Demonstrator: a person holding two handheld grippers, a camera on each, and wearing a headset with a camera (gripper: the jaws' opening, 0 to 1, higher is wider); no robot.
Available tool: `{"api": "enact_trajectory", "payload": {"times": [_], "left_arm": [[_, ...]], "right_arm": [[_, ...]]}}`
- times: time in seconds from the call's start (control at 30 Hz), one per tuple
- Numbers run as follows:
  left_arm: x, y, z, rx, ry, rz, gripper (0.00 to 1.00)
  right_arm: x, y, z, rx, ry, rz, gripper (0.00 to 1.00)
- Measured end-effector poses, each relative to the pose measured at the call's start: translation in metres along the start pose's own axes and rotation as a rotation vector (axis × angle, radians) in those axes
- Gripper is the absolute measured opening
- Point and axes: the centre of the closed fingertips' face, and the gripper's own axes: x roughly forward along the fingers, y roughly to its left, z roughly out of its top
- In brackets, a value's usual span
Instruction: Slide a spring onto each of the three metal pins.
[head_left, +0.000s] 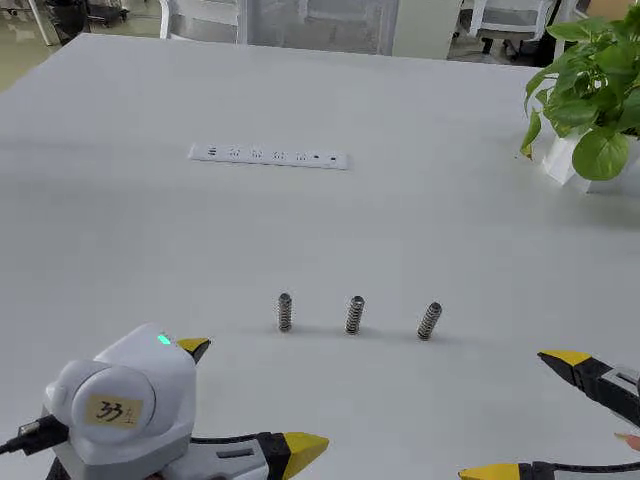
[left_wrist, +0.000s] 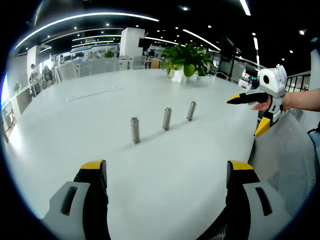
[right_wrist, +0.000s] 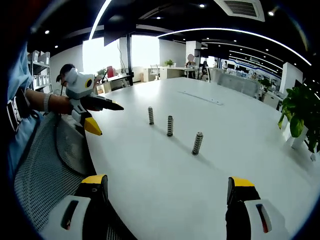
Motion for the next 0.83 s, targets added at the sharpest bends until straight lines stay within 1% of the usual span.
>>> {"api": "enact_trajectory", "payload": {"times": [0.17,0.27,0.37,0.4,0.5,0.6,0.83], "left_arm": [[0.0,0.0,-0.001,-0.002,0.003,0.001,0.99],[0.0,0.0,-0.001,-0.004,-0.001,0.001,0.99],[0.0,0.002,-0.001,-0.005,0.001,0.002,0.99],[0.0,0.002,0.0,-0.011,-0.004,0.004,0.99],[-0.001,0.003,0.0,-0.015,-0.007,0.007,0.99],[-0.001,0.003,0.0,-0.017,-0.008,0.008,0.99],[0.0,0.003,-0.002,-0.022,0.003,0.004,0.99]], "right_arm": [[-0.003,-0.004,-0.001,0.02,-0.019,-0.027,0.99],[-0.003,-0.009,0.002,0.022,-0.046,-0.072,0.99],[-0.001,-0.011,-0.001,0.014,-0.029,-0.082,0.99],[-0.001,-0.012,-0.001,0.003,-0.03,-0.087,0.99],[-0.001,-0.012,0.0,0.016,-0.039,-0.084,0.99],[-0.001,-0.014,-0.004,0.0,-0.021,-0.099,0.99],[0.0,-0.014,-0.007,0.017,-0.011,-0.098,0.99]]}}
